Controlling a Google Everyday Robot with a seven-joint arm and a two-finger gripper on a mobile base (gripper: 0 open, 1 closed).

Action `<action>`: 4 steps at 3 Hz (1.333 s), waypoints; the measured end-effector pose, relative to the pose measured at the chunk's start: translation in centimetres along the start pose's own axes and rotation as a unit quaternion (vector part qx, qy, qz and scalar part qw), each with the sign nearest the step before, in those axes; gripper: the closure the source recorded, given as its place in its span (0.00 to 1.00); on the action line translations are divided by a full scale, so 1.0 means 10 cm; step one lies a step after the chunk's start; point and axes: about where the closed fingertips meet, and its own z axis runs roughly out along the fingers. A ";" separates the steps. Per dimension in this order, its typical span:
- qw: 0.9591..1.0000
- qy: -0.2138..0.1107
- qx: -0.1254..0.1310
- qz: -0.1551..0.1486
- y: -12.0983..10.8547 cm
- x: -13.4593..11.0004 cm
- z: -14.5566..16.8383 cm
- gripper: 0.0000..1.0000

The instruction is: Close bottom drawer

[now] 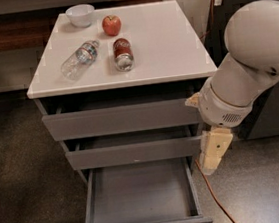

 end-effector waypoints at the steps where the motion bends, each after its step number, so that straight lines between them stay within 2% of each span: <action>1: 1.000 -0.001 -0.002 -0.002 -0.01 0.00 0.05 0.00; 2: 1.000 -0.004 -0.007 -0.009 -0.03 0.01 0.20 0.00; 3: 1.000 -0.014 -0.008 -0.023 -0.09 0.03 0.50 0.00; 4: 0.998 -0.035 -0.010 -0.044 -0.16 0.07 1.03 0.00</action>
Offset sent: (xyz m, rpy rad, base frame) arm 0.0114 0.0066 -0.0360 0.0162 0.0125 0.0388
